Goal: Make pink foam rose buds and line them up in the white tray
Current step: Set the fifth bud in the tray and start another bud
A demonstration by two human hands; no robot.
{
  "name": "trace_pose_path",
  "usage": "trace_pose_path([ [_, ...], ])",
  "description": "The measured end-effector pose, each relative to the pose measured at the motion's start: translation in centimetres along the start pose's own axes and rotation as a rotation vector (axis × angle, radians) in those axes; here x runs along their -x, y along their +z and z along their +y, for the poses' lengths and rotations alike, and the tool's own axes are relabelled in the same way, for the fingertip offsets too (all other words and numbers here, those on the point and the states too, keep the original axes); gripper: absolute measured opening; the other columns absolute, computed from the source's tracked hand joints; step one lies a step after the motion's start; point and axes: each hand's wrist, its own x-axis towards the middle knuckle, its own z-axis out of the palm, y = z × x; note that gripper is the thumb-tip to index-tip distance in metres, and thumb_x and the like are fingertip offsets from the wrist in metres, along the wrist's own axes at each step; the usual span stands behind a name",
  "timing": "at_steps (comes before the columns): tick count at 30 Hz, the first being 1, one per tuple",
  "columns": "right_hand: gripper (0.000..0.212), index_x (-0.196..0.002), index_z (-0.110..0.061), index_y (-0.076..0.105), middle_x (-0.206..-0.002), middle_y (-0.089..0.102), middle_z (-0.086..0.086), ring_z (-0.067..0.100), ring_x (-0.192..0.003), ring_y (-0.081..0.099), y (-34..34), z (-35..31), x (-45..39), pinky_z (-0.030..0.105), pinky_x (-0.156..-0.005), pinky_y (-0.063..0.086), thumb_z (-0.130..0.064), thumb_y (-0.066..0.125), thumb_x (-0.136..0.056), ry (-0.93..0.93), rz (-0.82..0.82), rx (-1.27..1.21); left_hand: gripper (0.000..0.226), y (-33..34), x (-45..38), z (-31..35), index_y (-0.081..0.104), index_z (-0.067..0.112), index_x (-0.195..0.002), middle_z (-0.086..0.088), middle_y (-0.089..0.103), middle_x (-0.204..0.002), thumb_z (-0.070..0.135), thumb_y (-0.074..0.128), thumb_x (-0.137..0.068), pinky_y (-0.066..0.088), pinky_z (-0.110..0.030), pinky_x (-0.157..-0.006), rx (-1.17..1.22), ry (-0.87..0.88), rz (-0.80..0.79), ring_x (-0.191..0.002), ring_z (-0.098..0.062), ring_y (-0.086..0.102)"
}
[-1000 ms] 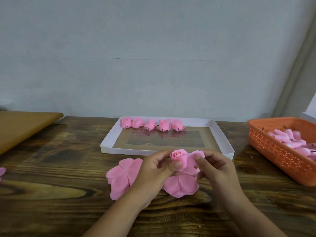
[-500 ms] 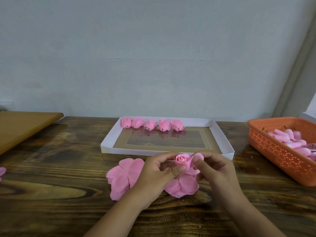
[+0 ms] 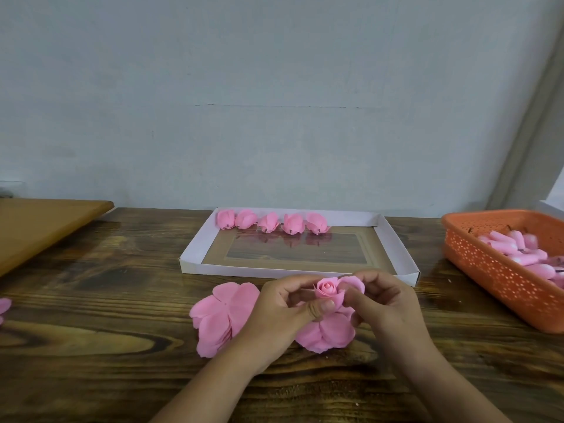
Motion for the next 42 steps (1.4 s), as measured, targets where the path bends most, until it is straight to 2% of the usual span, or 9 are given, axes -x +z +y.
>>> trace_pose_path([
  [2,0.017,-0.078,-0.003,0.074,-0.078,0.076,0.011,0.012,-0.056,0.061,0.1,0.0,0.0,0.022,-0.047,0.05,0.013,0.069,-0.083,-0.002,-0.004,-0.017,0.044,0.0,0.0,0.1,0.078,0.032,-0.115,0.002,0.077,-0.115,0.05,0.083,-0.076,0.06,-0.036,-0.09,0.011,0.004,-0.001,-0.112,-0.02,0.07],
  [6,0.018,-0.079,-0.003,0.075,-0.081,0.076,0.012,0.013,-0.057,0.061,0.0,-0.2,0.0,0.023,-0.047,0.05,0.013,0.069,-0.082,-0.011,-0.01,-0.035,0.043,0.0,0.0,0.2,0.077,0.034,-0.115,0.003,0.077,-0.115,0.052,0.082,-0.076,0.06,-0.031,-0.085,0.015,0.001,-0.011,-0.111,-0.018,0.071],
  [10,0.021,-0.076,-0.01,0.076,-0.082,0.076,0.011,0.017,-0.057,0.059,-0.2,-0.2,0.0,0.024,-0.049,0.05,0.009,0.07,-0.083,0.018,-0.04,-0.048,0.037,0.0,0.1,0.3,0.077,0.032,-0.116,0.001,0.077,-0.114,0.042,0.08,-0.081,0.059,-0.029,-0.084,0.023,-0.018,-0.024,-0.109,-0.018,0.071],
  [14,0.024,-0.077,-0.008,0.075,-0.083,0.075,0.013,0.019,-0.061,0.061,-0.4,-0.3,0.0,0.025,-0.05,0.052,0.013,0.066,-0.084,0.024,-0.064,-0.046,0.033,-0.2,0.0,0.1,0.076,0.022,-0.119,-0.004,0.077,-0.116,0.03,0.078,-0.087,0.06,-0.033,-0.088,0.025,-0.046,-0.061,-0.113,-0.024,0.07],
  [19,0.021,-0.089,-0.001,0.071,-0.084,0.073,0.021,0.025,-0.066,0.063,-0.5,-0.2,-0.2,0.027,-0.054,0.055,0.018,0.063,-0.084,0.05,-0.047,-0.074,0.038,-0.2,0.0,0.0,0.075,0.026,-0.115,-0.003,0.077,-0.115,0.032,0.081,-0.078,0.059,-0.028,-0.08,0.076,-0.092,-0.029,-0.111,-0.021,0.071],
  [24,0.024,-0.079,-0.008,0.076,-0.088,0.076,0.014,0.019,-0.067,0.065,-0.3,-0.7,0.1,0.024,-0.057,0.054,0.009,0.062,-0.088,0.046,-0.071,-0.066,0.044,-0.3,-0.1,-0.2,0.07,0.021,-0.119,0.0,0.077,-0.115,0.031,0.081,-0.078,0.061,-0.028,-0.081,0.073,-0.091,-0.014,-0.109,-0.017,0.072],
  [28,0.023,-0.08,-0.006,0.08,-0.084,0.078,0.011,0.007,-0.06,0.068,0.1,-1.2,0.3,0.016,-0.05,0.051,0.01,0.064,-0.086,0.029,-0.038,-0.085,0.042,-0.2,-0.1,-0.1,0.073,0.028,-0.115,0.003,0.077,-0.111,0.037,0.082,-0.075,0.061,-0.033,-0.087,-0.002,-0.037,0.014,-0.106,-0.015,0.072],
  [34,0.024,-0.079,-0.01,0.081,-0.078,0.075,0.012,0.011,-0.06,0.064,-0.1,-1.0,0.2,0.02,-0.047,0.049,0.005,0.065,-0.087,0.053,-0.061,-0.027,0.035,0.0,0.1,0.0,0.073,0.024,-0.106,0.008,0.077,-0.099,0.035,0.081,-0.074,0.054,-0.017,-0.076,-0.104,0.019,0.023,-0.091,-0.005,0.071],
  [42,0.033,-0.081,-0.018,0.081,-0.078,0.076,0.009,0.008,-0.053,0.059,-0.3,-1.1,0.1,0.02,-0.042,0.045,0.008,0.063,-0.088,0.125,-0.077,-0.023,0.031,0.1,0.1,0.0,0.073,0.024,-0.101,0.008,0.076,-0.099,0.034,0.079,-0.073,0.056,-0.022,-0.078,-0.147,0.031,-0.006,-0.092,-0.006,0.069],
])
